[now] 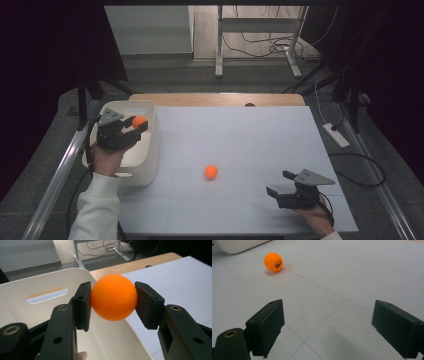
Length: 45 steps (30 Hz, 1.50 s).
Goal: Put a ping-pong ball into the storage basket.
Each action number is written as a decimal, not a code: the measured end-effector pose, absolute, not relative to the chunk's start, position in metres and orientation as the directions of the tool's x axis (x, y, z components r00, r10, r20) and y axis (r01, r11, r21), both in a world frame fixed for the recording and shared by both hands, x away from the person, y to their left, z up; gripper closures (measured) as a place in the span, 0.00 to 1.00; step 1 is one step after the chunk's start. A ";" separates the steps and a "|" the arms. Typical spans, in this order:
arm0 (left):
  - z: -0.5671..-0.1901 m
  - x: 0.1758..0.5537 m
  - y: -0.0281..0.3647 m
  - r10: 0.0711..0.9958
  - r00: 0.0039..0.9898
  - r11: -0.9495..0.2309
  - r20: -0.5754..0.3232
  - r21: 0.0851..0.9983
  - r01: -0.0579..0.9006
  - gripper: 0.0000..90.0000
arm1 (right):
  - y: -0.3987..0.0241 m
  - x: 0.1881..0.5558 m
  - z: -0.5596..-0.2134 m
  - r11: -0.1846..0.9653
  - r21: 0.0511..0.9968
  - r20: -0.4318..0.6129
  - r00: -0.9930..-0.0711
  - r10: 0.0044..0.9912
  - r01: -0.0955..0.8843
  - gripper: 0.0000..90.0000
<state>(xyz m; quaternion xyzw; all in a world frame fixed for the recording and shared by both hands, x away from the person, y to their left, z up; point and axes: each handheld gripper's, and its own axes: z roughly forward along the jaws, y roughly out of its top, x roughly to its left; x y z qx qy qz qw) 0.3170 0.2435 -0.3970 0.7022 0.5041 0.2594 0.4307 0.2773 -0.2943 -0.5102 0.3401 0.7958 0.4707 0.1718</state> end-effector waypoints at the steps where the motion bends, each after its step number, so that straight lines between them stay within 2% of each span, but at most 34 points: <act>1: -0.397 0.318 0.244 0.932 0.356 -0.120 -0.072 0.863 0.491 0.56 | -0.294 0.277 -0.510 0.324 0.867 0.047 -0.711 0.702 0.378 0.12; 23: -0.392 0.320 0.251 0.940 0.339 -0.170 -0.045 0.798 0.578 0.56 | -0.293 0.278 -0.510 0.328 0.866 0.045 -0.713 0.700 0.377 0.12; 33: -0.391 0.320 0.252 0.940 0.338 -0.164 -0.051 0.801 0.576 0.55 | -0.293 0.278 -0.510 0.328 0.866 0.046 -0.713 0.700 0.378 0.12; 37: -0.390 0.319 0.252 0.943 0.329 -0.146 -0.056 0.816 0.560 0.36 | -0.293 0.278 -0.510 0.328 0.866 0.046 -0.712 0.700 0.378 0.12; 45: -0.386 0.315 0.251 0.931 0.358 -0.136 -0.072 0.842 0.522 0.29 | -0.292 0.278 -0.510 0.328 0.866 0.046 -0.712 0.701 0.378 0.12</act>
